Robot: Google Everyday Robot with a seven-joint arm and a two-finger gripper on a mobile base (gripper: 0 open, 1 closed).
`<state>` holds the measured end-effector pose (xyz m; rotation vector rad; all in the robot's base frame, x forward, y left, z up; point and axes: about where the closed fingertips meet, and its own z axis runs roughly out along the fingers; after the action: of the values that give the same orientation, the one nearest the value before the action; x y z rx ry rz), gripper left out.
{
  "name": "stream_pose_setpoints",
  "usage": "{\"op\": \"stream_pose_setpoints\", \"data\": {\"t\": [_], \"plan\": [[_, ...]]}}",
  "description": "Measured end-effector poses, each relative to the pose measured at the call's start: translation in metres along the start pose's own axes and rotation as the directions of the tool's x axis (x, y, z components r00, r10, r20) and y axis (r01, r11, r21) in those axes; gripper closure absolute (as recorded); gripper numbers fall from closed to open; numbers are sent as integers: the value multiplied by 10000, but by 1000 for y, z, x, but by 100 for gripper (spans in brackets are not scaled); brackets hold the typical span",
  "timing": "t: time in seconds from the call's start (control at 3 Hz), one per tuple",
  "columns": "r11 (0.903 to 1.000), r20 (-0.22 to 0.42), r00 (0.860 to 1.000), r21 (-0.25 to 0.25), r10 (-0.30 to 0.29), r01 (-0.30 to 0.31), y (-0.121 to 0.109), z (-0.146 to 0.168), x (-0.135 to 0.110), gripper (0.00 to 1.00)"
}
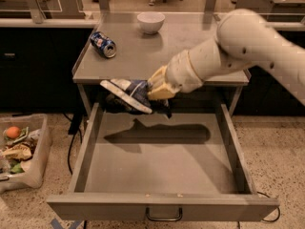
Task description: Pick blue chip bag from top drawer and place on counter
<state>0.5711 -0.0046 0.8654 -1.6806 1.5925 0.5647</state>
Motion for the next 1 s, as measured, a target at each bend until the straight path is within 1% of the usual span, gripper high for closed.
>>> {"op": "stream_pose_setpoints", "data": {"t": [0.33,0.67,1.0], "plan": [[9979,334,9992,-592,-234,253,-31,-10,-29,100],[9905,-263,9996,-1369,-121,84,-67,9,-29,100],[9812,-1503,9886,-1890,94,-381,-115,61,-2,100]]}}
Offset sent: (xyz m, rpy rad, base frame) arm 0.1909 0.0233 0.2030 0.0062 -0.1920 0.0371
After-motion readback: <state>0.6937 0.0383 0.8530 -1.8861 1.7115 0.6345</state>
